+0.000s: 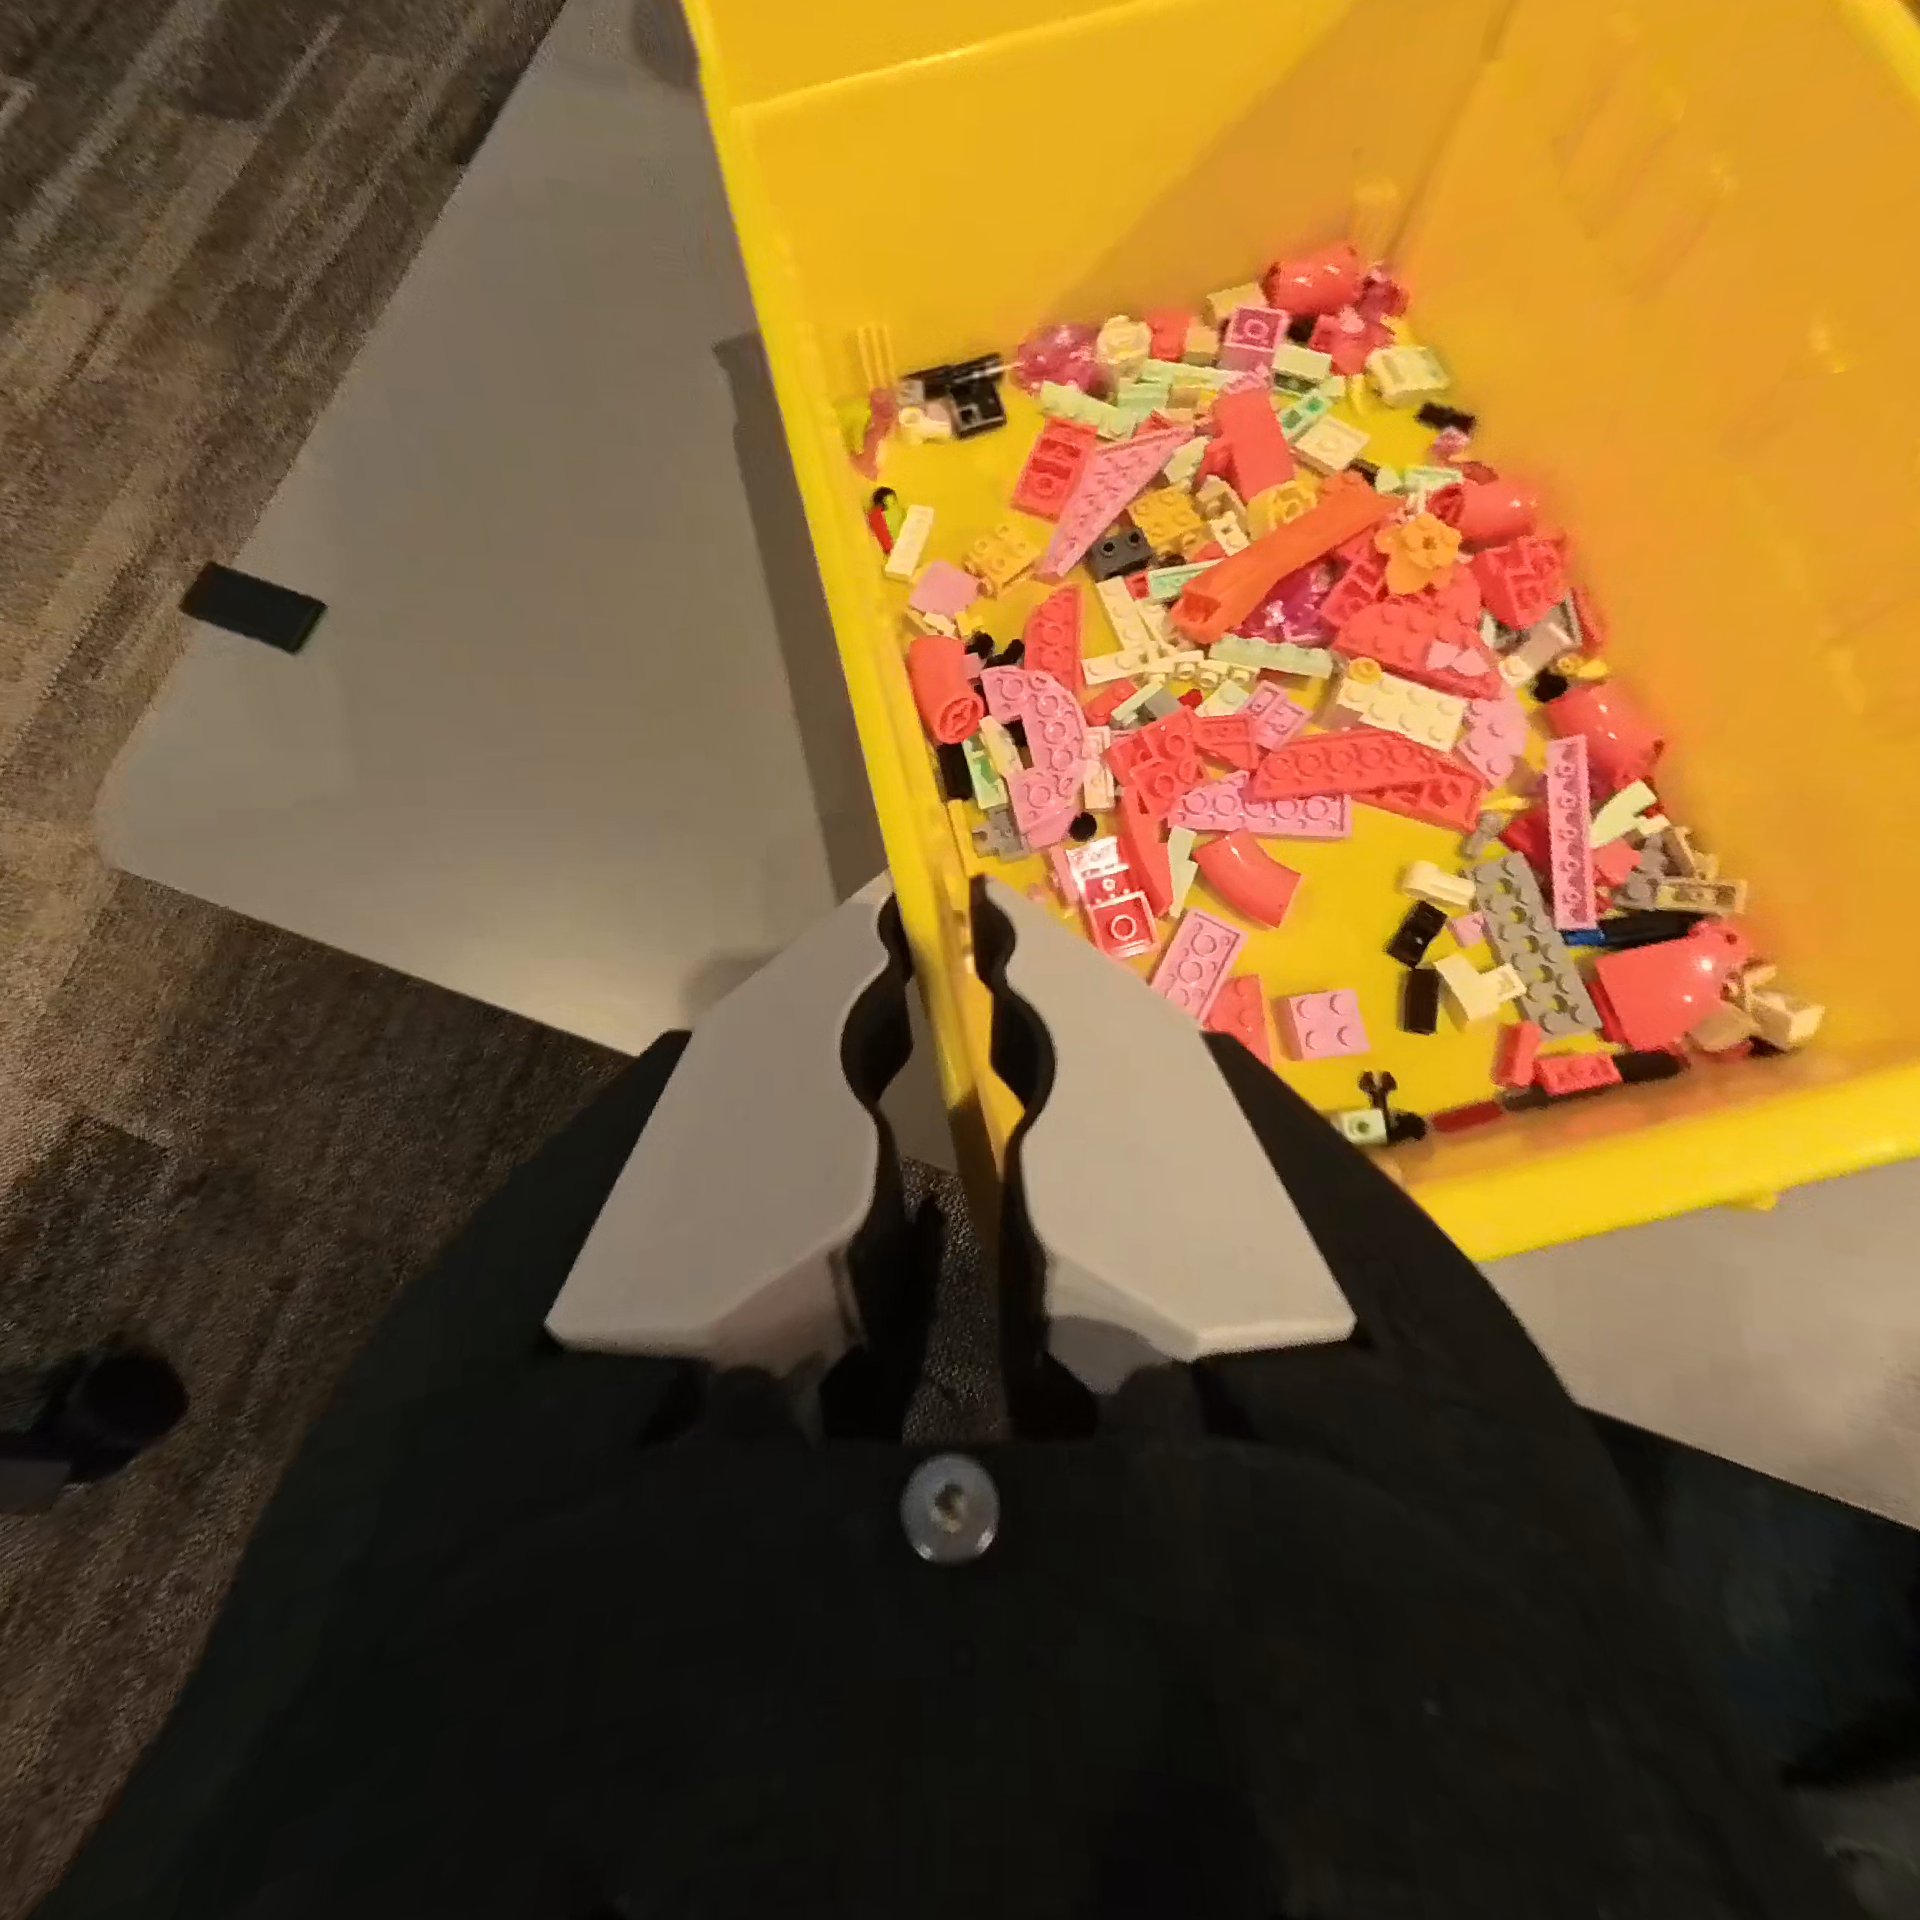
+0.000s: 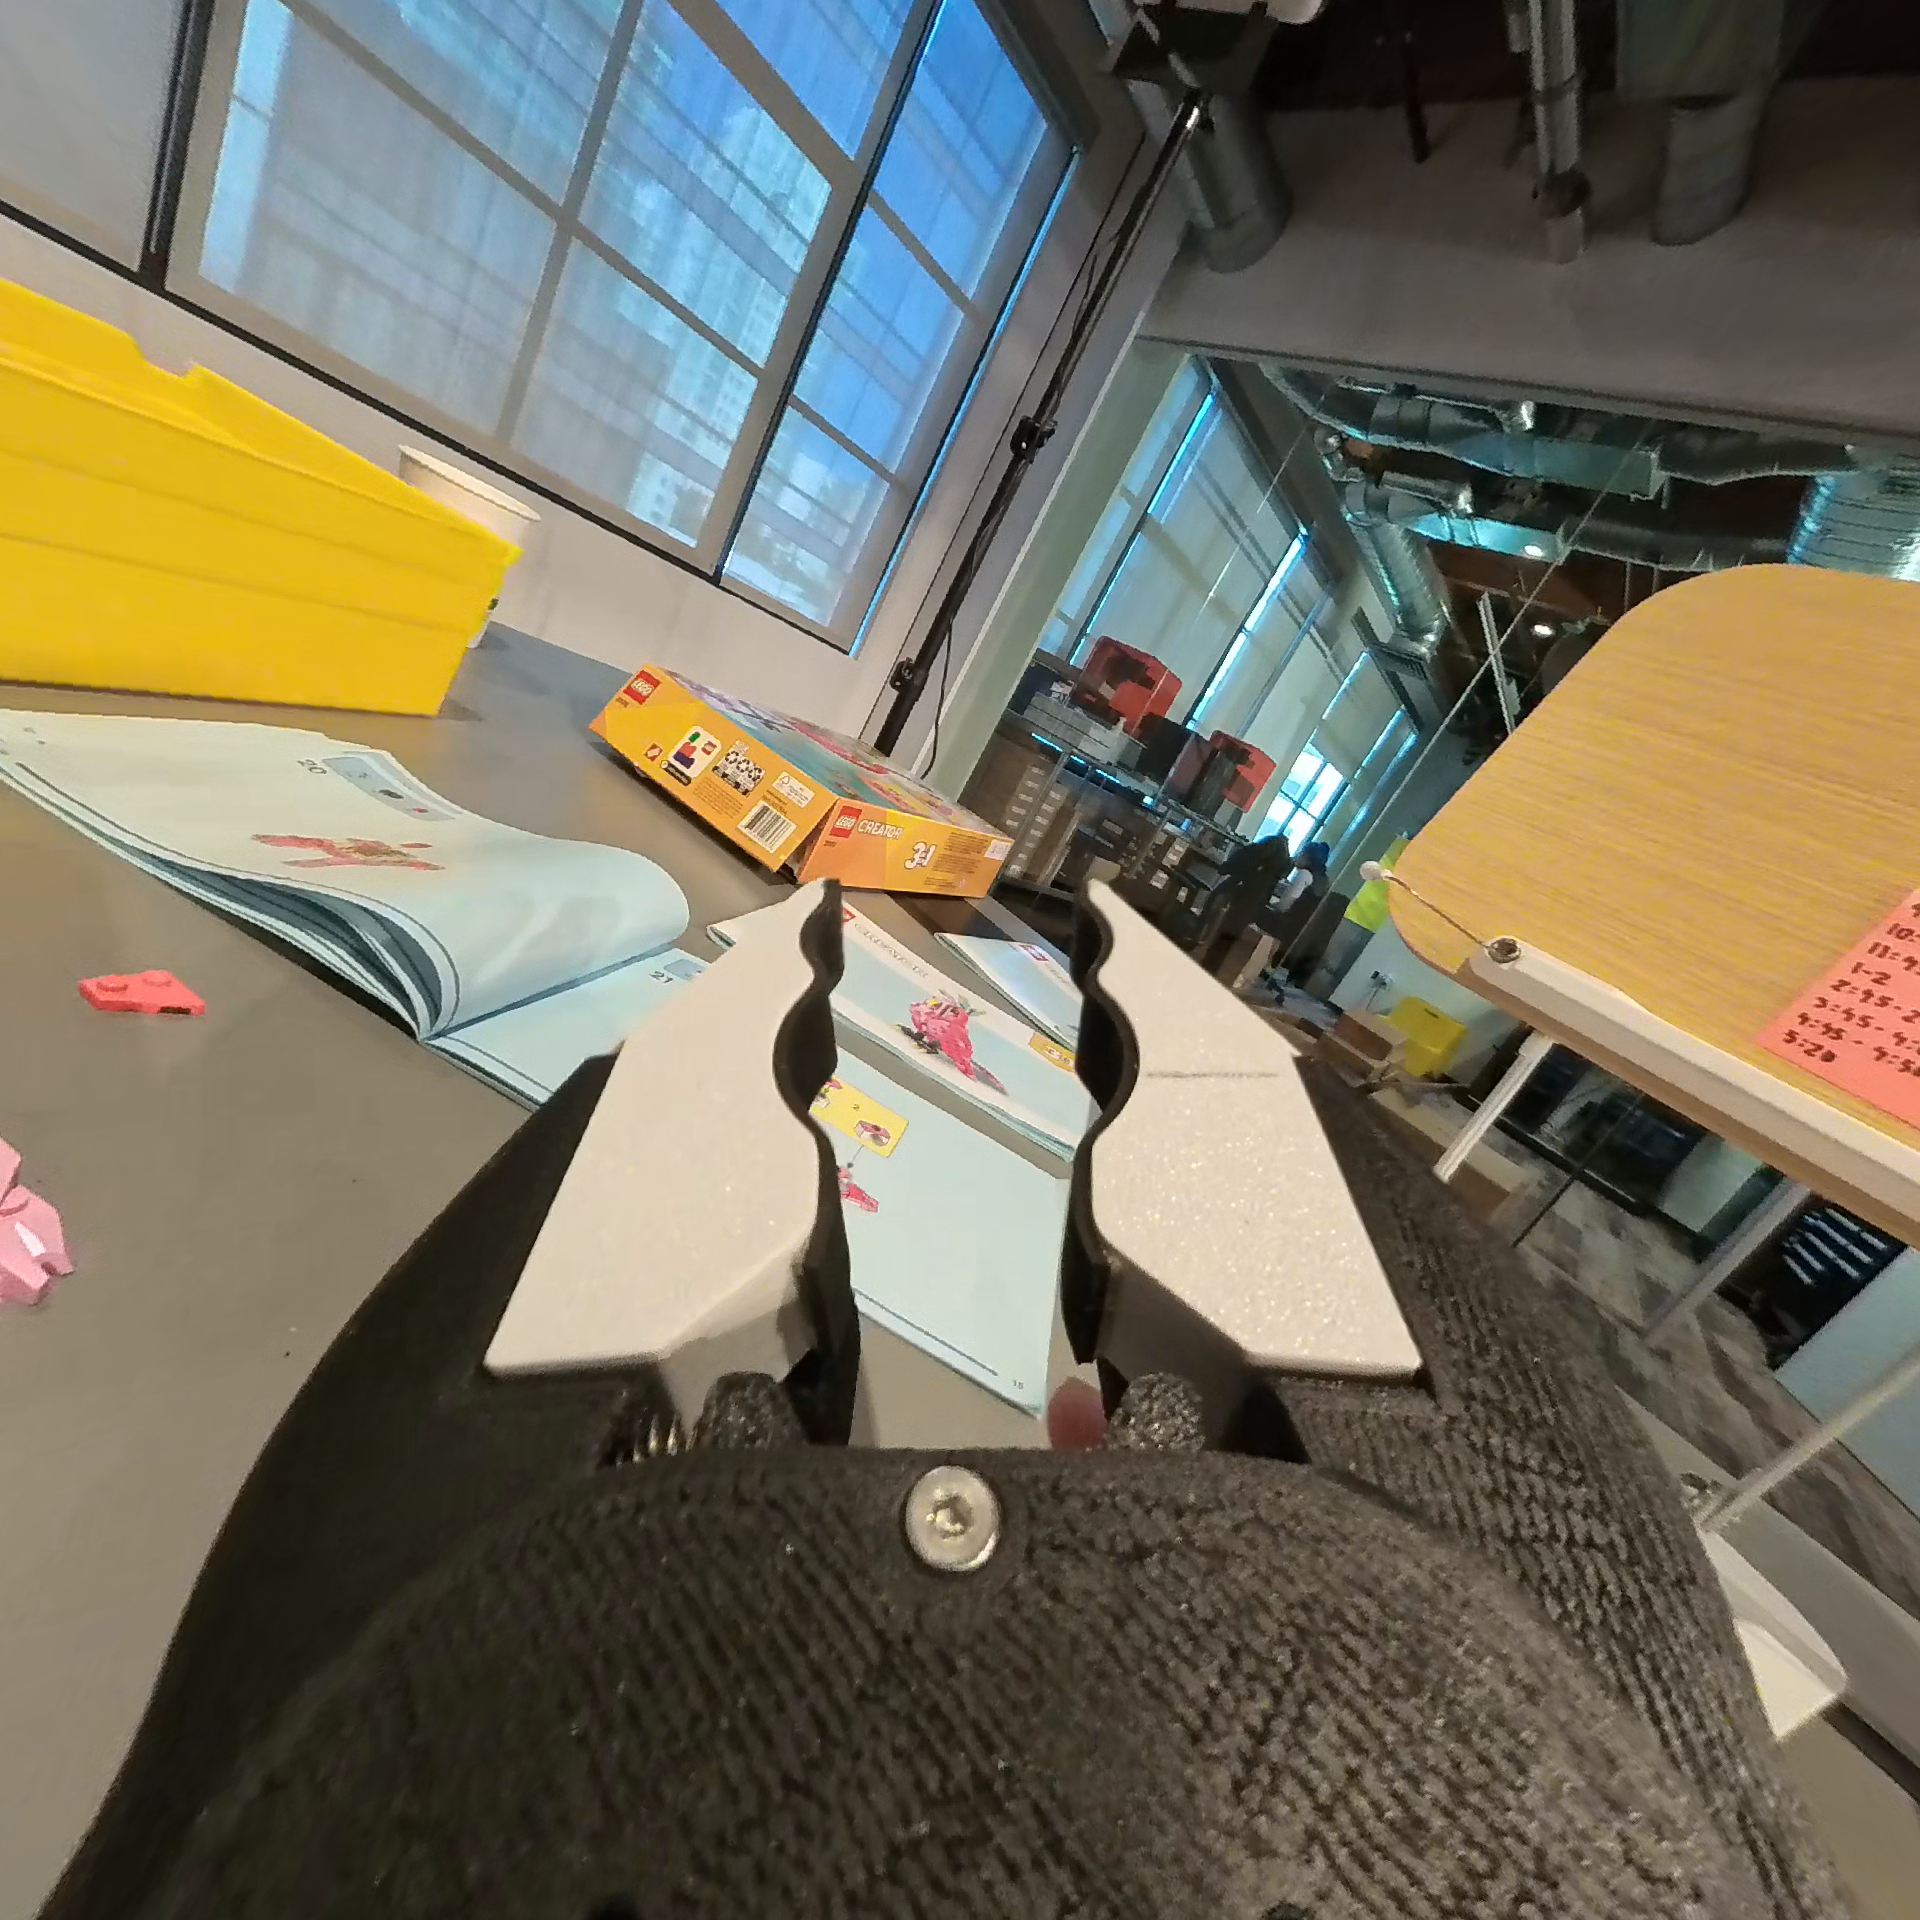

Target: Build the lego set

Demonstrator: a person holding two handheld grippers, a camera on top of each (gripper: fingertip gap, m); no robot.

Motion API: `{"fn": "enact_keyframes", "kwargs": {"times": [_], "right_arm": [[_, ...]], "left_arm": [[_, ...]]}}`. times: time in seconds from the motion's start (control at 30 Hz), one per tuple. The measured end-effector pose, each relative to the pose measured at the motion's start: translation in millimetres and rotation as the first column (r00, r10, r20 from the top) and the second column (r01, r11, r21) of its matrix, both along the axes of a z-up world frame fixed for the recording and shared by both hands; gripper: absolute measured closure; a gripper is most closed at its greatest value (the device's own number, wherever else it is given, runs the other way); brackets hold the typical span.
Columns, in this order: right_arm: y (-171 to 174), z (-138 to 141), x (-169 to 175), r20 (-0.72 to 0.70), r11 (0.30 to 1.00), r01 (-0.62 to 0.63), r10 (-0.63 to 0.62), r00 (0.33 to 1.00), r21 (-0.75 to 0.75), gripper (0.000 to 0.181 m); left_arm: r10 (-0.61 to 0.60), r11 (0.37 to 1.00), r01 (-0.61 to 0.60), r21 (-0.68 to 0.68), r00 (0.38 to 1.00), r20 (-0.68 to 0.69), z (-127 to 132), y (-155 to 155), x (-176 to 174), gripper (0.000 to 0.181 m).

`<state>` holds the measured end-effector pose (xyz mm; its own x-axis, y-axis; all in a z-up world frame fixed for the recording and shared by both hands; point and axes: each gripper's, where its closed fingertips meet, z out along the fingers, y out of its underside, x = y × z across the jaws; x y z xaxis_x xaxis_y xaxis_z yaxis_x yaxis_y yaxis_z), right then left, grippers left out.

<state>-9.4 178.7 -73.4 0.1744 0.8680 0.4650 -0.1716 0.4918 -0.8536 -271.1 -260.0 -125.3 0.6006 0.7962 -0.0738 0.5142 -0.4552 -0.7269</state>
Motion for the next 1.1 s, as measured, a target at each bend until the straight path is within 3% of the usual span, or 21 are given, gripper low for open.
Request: {"fn": "enact_keyframes", "kwargs": {"times": [0.53, 0.83, 0.93, 1.1], "right_arm": [[4, -5, -4, 0.026, 1.0, 0.001, -0.001, 1.0, -0.027, 0.142], [5, -5, -4, 0.024, 0.999, -0.009, 0.01, 1.0, -0.053, 0.142], [5, -5, -4, 0.023, 0.999, -0.009, 0.01, 1.0, -0.05, 0.142], [6, -2, -2, 0.006, 0.999, 0.001, -0.001, 1.0, -0.035, 0.144]], "left_arm": [[-0.094, 0.995, 0.095, -0.027, 0.995, 0.028, -1, 4, 44, 0.175], [-0.088, 0.995, 0.089, -0.036, 0.996, 0.021, -2, 4, 47, 0.174], [-0.069, 0.997, 0.068, -0.045, 0.997, -0.019, 5, 2, 44, 0.161], [-0.129, 0.989, 0.134, 0.058, 0.988, -0.081, 27, 11, 43, 0.146]]}}
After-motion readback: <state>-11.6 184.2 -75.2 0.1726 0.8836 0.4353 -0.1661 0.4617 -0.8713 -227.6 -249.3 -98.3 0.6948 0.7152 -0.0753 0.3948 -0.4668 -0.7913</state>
